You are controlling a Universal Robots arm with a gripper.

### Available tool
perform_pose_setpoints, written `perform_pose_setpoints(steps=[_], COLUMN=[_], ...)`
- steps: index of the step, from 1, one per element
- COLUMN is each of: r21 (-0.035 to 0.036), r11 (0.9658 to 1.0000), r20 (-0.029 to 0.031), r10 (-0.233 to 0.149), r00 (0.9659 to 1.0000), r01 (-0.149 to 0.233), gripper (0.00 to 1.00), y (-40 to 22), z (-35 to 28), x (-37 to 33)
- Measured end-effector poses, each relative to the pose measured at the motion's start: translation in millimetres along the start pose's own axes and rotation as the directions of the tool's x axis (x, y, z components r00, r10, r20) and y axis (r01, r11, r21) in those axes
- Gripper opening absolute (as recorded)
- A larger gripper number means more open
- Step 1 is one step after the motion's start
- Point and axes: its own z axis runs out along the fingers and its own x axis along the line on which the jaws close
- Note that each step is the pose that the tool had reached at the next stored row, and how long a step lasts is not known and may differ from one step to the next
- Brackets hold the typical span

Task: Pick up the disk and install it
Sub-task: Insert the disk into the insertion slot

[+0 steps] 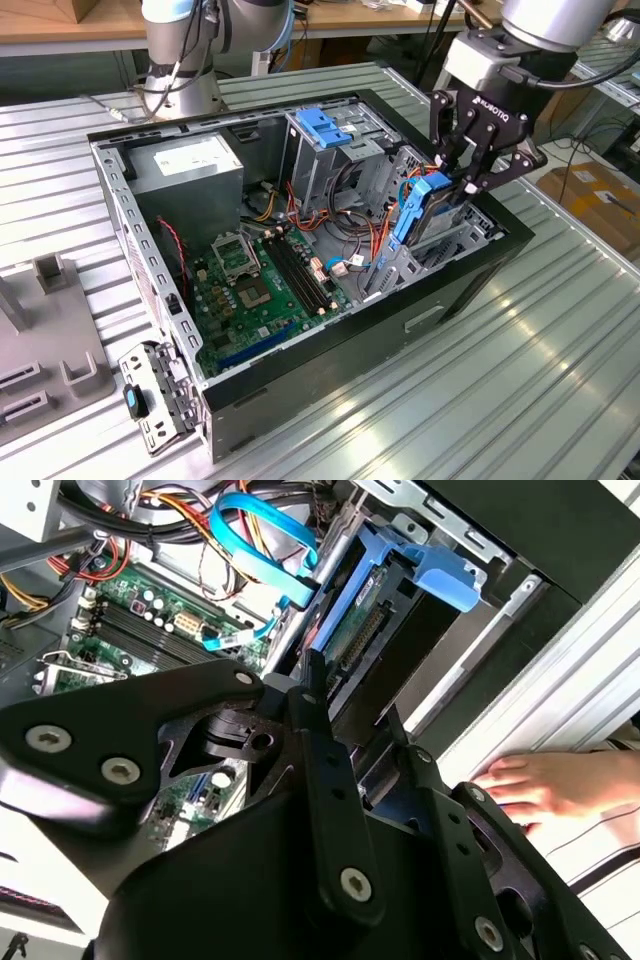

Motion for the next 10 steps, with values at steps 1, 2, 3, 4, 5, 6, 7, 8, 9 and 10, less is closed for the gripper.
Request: perform_pose_setpoints(steps=[1, 2, 3, 4, 5, 6, 7, 8, 9, 10], r21=[0.0000, 0.0000, 0.0000, 0.0000, 0.0000, 0.0000, 0.0000, 0.0000, 0.0000, 0.0000], r11=[1.0000, 1.0000, 1.0000, 1.0000, 1.0000, 1.0000, 1.0000, 1.0000, 1.0000, 1.0000], r20=[0.0001, -0.0001, -0.0001, -0.0001, -0.0002, -0.0004, -0.0006, -0.0006, -0.0007, -0.0007], r10=[0.000, 0.000, 0.000, 0.000, 0.000, 0.000, 0.000, 0.000, 0.000, 0.000], r00=[1.0000, 1.0000, 1.0000, 1.0000, 1.0000, 1.0000, 1.0000, 1.0000, 1.0000, 1.0000], r01=[0.000, 0.000, 0.000, 0.000, 0.000, 0.000, 0.000, 0.000, 0.000, 0.000], gripper=[0.35, 0.35, 0.35, 0.35, 0.35, 0.35, 0.35, 0.35, 0.35, 0.36], y=[0.0, 0.0, 0.0, 0.0, 0.0, 0.0, 0.0, 0.0, 0.0, 0.0], z=[1.6, 4.7, 6.6, 8.6, 11.4, 12.9, 12.9, 12.9, 12.9, 12.9], x=[0.1, 0.2, 0.3, 0.5, 0.7, 0.8, 0.8, 1.0, 1.2, 1.2])
